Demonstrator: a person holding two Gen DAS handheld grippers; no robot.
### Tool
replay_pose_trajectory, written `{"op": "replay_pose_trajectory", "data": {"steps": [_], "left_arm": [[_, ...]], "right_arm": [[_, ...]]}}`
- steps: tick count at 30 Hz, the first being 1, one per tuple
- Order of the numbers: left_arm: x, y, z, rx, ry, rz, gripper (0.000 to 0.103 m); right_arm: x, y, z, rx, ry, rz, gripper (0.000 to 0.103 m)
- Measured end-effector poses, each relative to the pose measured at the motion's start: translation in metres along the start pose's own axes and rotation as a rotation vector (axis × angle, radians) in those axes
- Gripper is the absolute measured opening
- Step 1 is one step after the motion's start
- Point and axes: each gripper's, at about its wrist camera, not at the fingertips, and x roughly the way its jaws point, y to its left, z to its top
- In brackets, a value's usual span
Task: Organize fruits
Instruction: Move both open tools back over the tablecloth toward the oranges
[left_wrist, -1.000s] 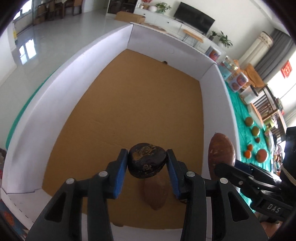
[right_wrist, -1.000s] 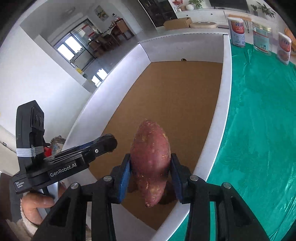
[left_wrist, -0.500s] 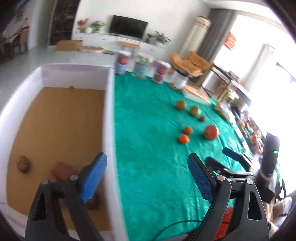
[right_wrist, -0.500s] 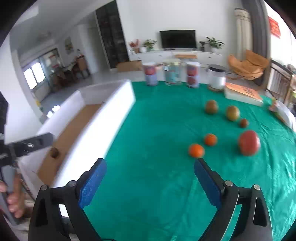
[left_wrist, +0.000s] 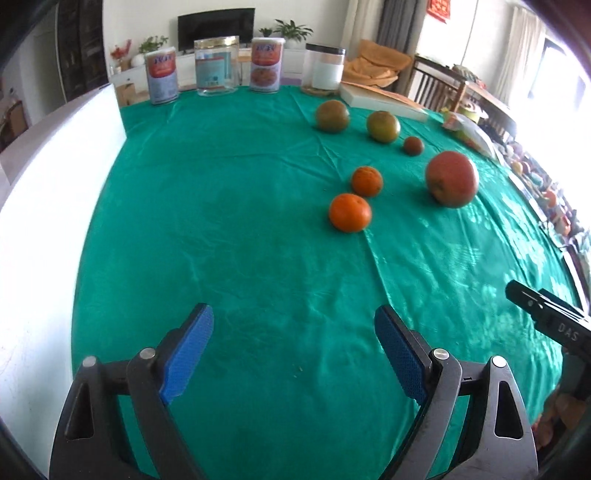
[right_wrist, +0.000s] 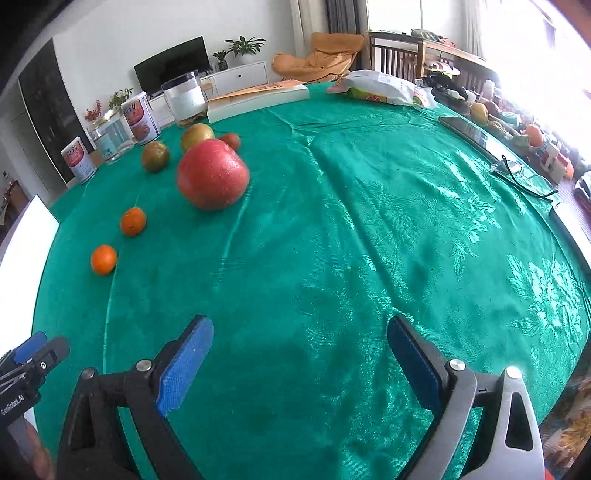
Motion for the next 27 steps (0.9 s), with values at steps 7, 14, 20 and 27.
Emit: {"op": "replay_pose_trajectory", "data": {"steps": [7, 14, 20, 27], "left_arm": [[0.015, 0.004, -0.006, 0.004, -0.033, 0.049, 0.09], [0.019, 0.002, -0.005, 0.023, -0.021, 0.054, 0.093], [0.02, -0.001, -0.005, 0.035, -0.015, 0.061, 0.094], [0.021, -0.003, -0.005, 0.042, -0.012, 0.069, 0.095]], "right_arm": [[0.016, 0.047, -0.008, -0.214, -0.007, -0.056, 0.095], [0.022, 0.061, -0.014, -0.286, 0.007, -0.045, 0.095], [0.026, 0.054, -0.011, -0.247, 0.025, -0.012, 0.095], [0.032, 0.044, -0.009, -0.19, 0.058, 0.019, 0.101]]}}
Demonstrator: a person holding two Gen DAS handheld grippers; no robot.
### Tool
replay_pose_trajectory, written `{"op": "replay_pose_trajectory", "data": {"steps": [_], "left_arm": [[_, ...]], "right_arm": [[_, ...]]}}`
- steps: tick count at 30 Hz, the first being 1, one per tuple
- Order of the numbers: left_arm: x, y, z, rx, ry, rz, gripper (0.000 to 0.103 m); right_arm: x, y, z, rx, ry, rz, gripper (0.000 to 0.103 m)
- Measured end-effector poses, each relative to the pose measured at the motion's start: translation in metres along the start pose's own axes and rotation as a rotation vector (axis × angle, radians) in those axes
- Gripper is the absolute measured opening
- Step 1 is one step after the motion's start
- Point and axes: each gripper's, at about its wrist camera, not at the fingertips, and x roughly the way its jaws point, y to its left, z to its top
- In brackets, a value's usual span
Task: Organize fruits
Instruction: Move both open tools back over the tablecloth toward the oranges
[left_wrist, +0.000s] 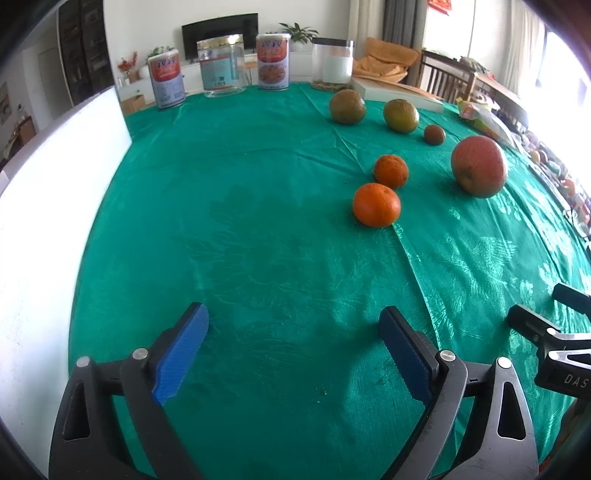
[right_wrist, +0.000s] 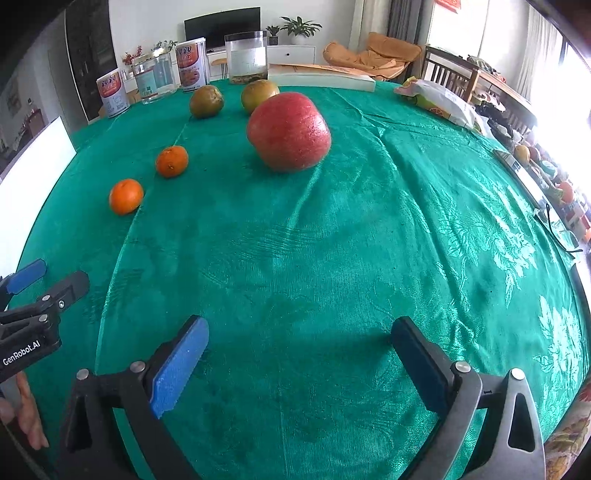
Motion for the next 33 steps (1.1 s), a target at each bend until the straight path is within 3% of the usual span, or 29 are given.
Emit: {"op": "replay_pose_trajectory", "data": {"steps": [33], "left_arm": [[-0.0002, 0.0, -0.0002, 0.0, -0.001, 0.0, 0.095]], "right_arm": [[-0.0006, -0.0016, -0.0013, 0.011, 0.005, 0.005, 0.103]]}}
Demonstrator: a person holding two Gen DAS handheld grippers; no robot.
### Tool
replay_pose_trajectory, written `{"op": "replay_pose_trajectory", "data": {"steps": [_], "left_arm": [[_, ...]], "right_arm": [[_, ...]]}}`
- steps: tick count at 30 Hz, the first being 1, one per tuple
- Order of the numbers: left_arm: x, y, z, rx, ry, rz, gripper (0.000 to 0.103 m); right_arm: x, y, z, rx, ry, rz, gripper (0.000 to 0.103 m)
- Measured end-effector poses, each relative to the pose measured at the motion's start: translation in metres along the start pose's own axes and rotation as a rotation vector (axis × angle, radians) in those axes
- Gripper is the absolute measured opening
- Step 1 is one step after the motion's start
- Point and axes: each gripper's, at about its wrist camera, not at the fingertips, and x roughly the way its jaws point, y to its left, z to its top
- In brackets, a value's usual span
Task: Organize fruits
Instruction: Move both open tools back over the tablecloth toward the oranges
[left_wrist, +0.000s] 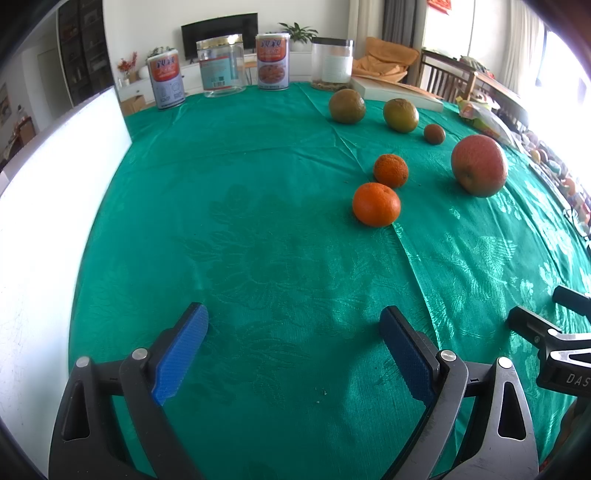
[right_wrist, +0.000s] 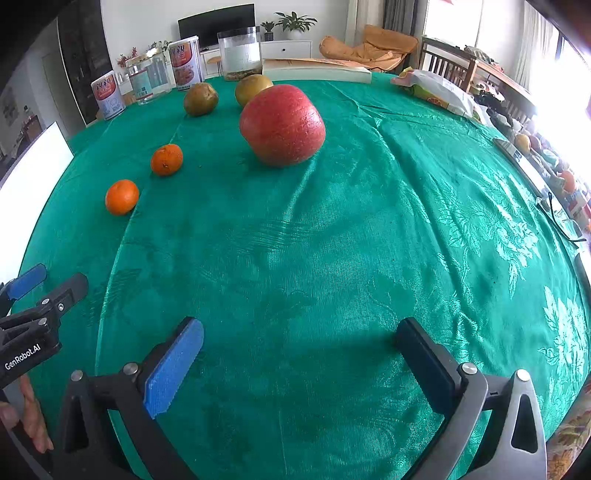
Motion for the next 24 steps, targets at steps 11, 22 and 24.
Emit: {"op": "replay_pose_trajectory", "data": {"steps": [11, 22, 24], "left_arm": [[0.0, 0.0, 0.0, 0.001, 0.0, 0.001, 0.095], [0.011, -0.016, 0.029, 0.069, 0.052, -0.103, 0.096], [0.01, -0.021, 0.043, 0.052, 0.014, -0.119, 0.096]], "right_arm": [[-0.001, 0.0, 0.0, 0.001, 0.0, 0.0, 0.103], [-0.001, 0.0, -0.001, 0.001, -0.002, 0.001, 0.103], [0.0, 0.0, -0.001, -0.001, -0.003, 0.002, 0.103]]}}
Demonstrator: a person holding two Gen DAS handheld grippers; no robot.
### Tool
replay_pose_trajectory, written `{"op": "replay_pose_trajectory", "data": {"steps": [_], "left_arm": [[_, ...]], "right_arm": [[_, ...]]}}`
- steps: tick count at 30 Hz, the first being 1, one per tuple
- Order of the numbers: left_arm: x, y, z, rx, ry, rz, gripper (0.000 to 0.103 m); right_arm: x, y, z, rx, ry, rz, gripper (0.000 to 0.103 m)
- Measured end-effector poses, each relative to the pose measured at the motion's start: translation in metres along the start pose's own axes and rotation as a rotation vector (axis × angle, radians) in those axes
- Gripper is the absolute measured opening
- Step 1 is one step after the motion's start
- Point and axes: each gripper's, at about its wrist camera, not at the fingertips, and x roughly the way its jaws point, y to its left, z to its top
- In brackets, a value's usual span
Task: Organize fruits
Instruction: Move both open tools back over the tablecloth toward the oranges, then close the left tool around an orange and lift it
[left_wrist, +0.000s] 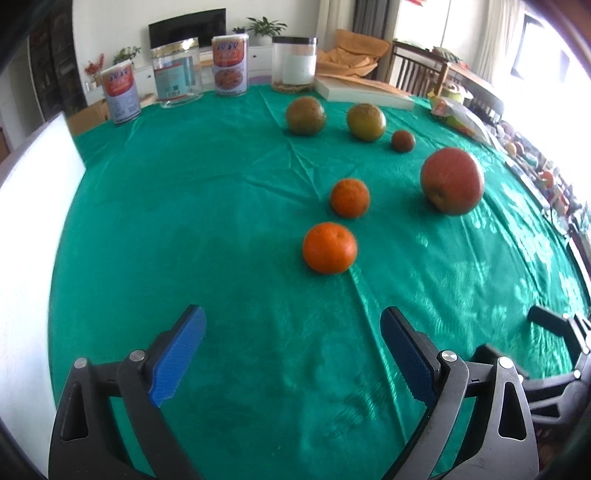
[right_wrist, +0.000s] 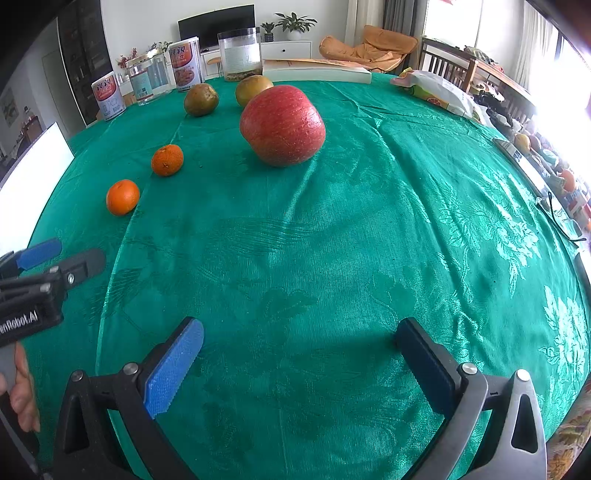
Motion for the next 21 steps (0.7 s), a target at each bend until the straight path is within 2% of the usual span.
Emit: {"op": "replay_pose_trajectory", "data": {"steps": [2, 5, 7, 8, 9, 10, 19, 21], "left_arm": [[0.006, -0.005, 0.012, -0.003, -0.022, 0.002, 0.095], [0.023, -0.012, 0.021, 0.003, 0.001, 0.009, 0.092], [0.031, -0.014, 0.023, 0.013, 0.014, 0.009, 0.065], [0.033, -0.015, 0.023, 0.023, 0.015, 0.01, 0.062], [0.032, -0.017, 0.024, 0.037, -0.002, 0.016, 0.051], [0.03, -0.017, 0.023, 0.048, -0.007, -0.001, 0.032], [-0.023, 0.016, -0.009, -0.047, -0.025, -0.023, 0.032], [-0.035, 0.021, -0.019, -0.046, -0.024, -0.02, 0.032]], "right_arm": [[0.0, 0.0, -0.001, -0.001, -0.001, 0.001, 0.103], [0.0, 0.0, -0.001, -0.001, -0.001, 0.0, 0.103], [0.0, 0.0, -0.001, 0.0, -0.001, 0.0, 0.103], [0.0, 0.0, -0.001, 0.0, -0.001, 0.0, 0.103], [0.0, 0.0, -0.001, 0.0, -0.001, 0.0, 0.103], [0.0, 0.0, -0.001, 0.0, -0.001, 0.0, 0.103], [-0.002, -0.001, 0.0, 0.012, 0.002, 0.003, 0.103], [-0.008, -0.01, 0.001, 0.058, -0.01, 0.066, 0.103]]}}
